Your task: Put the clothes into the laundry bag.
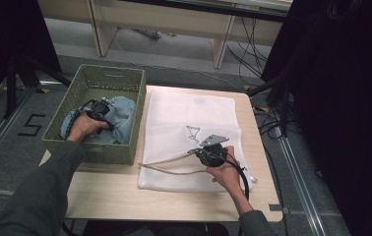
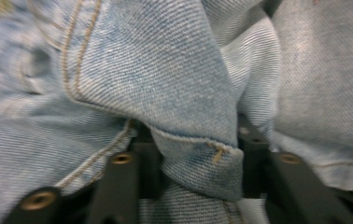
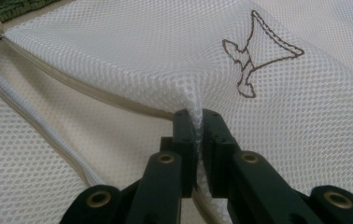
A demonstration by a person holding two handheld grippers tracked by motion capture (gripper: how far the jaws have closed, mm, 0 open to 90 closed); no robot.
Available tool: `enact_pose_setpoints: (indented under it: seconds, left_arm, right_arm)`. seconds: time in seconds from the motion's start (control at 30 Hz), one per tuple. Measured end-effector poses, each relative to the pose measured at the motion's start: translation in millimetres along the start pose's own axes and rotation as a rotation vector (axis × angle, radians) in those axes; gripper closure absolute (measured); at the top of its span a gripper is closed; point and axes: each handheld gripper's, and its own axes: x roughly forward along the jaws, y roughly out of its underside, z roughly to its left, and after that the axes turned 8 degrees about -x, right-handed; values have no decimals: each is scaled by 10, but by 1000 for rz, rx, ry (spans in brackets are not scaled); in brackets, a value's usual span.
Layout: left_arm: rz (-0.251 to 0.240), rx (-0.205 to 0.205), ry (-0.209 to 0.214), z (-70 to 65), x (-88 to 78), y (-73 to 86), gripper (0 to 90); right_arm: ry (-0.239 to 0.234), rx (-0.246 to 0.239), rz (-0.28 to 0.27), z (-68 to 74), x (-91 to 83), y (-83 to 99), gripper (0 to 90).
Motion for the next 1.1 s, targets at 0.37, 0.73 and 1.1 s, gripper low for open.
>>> enact_pose_setpoints:
  seconds: [0.37, 0.73, 1.1]
  left_arm:
    - [-83, -90, -75, 47, -162, -112, 657]
    - [-19, -122, -77, 32, 137, -2, 248]
    - [-103, -105, -113, -24, -47, -42, 686]
  right_arm:
    - [1, 10, -9, -17, -3, -1, 857]
    - [2, 8, -8, -14, -8, 0, 857]
    - [8, 20, -18, -26, -27, -1, 861]
